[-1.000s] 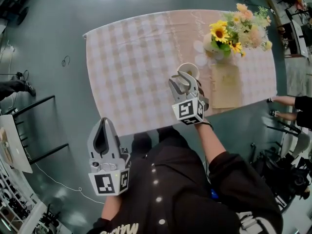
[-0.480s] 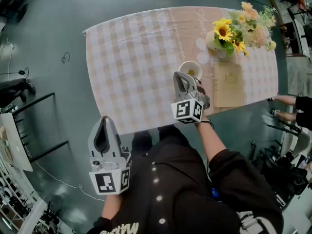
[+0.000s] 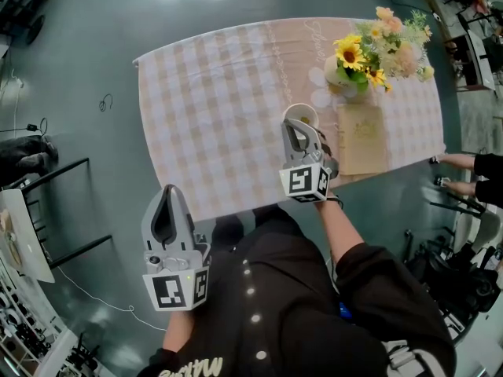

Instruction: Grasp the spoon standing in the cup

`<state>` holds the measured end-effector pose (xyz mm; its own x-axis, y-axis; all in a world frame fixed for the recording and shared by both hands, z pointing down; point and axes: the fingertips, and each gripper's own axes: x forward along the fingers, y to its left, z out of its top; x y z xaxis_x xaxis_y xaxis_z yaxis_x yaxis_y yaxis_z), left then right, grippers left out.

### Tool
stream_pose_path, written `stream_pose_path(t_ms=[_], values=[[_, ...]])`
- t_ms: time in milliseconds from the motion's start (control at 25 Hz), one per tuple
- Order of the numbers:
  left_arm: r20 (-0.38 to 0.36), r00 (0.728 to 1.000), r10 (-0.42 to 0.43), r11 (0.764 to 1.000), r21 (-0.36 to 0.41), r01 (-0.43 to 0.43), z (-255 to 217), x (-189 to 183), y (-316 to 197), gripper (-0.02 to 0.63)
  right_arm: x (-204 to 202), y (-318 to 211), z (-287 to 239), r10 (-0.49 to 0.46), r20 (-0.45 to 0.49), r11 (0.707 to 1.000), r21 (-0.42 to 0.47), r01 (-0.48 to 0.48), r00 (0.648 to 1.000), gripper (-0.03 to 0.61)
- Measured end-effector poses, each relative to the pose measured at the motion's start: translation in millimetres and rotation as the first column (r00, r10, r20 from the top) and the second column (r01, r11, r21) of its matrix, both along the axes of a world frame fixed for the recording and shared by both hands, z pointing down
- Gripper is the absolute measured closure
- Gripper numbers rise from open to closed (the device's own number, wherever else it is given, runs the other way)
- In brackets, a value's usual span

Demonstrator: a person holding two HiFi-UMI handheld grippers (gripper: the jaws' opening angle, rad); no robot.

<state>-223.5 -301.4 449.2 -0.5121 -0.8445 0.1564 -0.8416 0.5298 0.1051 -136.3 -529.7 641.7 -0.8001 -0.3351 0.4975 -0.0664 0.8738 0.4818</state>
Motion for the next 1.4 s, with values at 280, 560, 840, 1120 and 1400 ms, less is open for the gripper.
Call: stream_pose_path(t_ms=[280,560,840,1120,1400], values=[[0.032,0.999,0.016,0.999,0.034,-0.017,-22,-1,-3,0.597,14,-5,-41,0.073,0.118,0.987,-0.149,-0.055,0.990,0.577],[0.072,0.995,0.066,0.994,0.078,-0.072,-45,6,-18,0.597,24,-5,-102,0.148,0.230,0.955,-0.285,-0.079,0.962,0.577],[0.091,0.991,0.100,0.987,0.119,-0.110,-62,10,-27,0.597,38,-2,-159,0.198,0.329,0.930,-0.362,-0.071,0.923,0.577],[0.117,0.986,0.116,0.979,0.155,-0.134,-76,5,-34,0.597,49,4,-216,0.198,0.439,0.941,-0.335,-0.044,0.877,0.577],[0.130,0.985,0.112,0.975,0.178,-0.135,-86,-3,-38,0.597,63,8,-264,0.193,0.521,0.952,-0.305,-0.030,0.831,0.577]])
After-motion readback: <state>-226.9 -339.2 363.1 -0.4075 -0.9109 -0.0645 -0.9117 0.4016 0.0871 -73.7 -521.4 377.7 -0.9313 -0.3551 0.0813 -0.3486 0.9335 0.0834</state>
